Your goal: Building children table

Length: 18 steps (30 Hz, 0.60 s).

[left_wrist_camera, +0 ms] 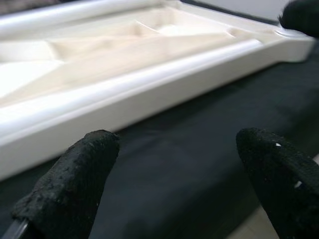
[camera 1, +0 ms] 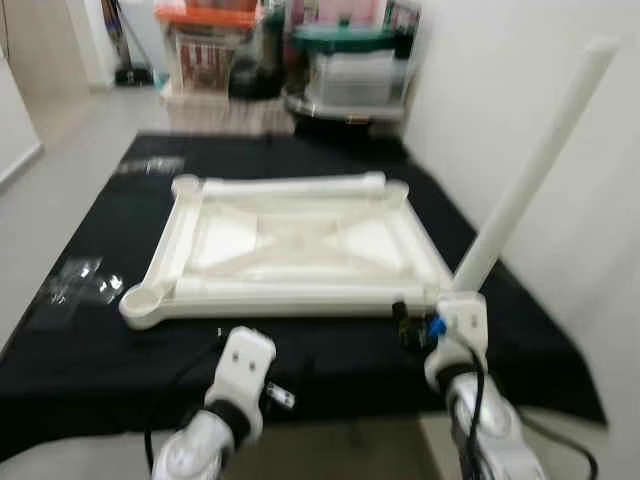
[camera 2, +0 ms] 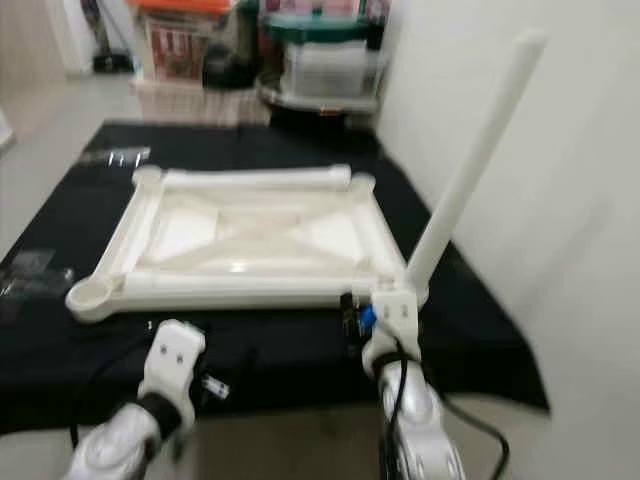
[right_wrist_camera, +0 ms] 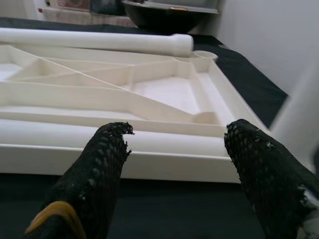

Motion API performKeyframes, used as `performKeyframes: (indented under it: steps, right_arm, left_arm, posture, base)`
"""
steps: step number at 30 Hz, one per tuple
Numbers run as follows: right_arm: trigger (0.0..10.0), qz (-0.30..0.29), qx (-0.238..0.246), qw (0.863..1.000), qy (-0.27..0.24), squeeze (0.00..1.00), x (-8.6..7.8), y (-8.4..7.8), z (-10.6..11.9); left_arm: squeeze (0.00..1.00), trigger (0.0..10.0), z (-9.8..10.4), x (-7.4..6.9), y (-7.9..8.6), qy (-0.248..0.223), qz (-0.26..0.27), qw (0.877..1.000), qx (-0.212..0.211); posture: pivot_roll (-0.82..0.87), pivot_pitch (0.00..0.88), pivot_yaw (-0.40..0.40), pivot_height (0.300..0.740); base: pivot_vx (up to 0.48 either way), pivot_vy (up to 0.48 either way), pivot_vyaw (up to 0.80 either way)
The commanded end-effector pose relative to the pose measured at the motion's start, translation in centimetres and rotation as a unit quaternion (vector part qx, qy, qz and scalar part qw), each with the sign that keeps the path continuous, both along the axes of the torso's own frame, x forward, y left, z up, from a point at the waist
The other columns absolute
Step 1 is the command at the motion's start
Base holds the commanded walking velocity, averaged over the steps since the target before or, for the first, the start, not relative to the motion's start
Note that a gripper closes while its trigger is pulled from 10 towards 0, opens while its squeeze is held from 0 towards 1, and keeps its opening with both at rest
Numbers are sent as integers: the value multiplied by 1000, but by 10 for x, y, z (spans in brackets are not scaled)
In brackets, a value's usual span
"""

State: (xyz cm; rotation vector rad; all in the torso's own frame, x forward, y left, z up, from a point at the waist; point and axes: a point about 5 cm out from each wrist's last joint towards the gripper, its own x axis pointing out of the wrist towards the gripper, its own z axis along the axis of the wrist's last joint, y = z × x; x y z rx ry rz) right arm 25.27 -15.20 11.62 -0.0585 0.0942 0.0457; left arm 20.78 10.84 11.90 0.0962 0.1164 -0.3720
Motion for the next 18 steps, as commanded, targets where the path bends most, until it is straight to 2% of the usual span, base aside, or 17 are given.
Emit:
performKeyframes:
  steps: [1, 12, 18]
  right_arm:
    - [10000, 7, 5, 1000, 4, 0, 0, 4, 0]
    - [10000, 15, 8, 1000, -4, 0, 0, 6, 3]
    - [10000, 15, 11, 1000, -7, 0, 0, 6, 5]
  left_arm:
    - [0, 10000, -6, -2, 4, 18, 7, 1000, 4]
    - [0, 10000, 1, 2, 7, -1, 26, 1000, 11]
    - [0, 10000, 13, 16, 18, -18, 42, 999, 14]
  posture:
    - [91, 15, -107, 740]
    - [92, 20, -108, 740]
    - [92, 33, -110, 740]
  base:
    - [0, 0, 0]
    - [0, 0, 0]
    - [0, 0, 0]
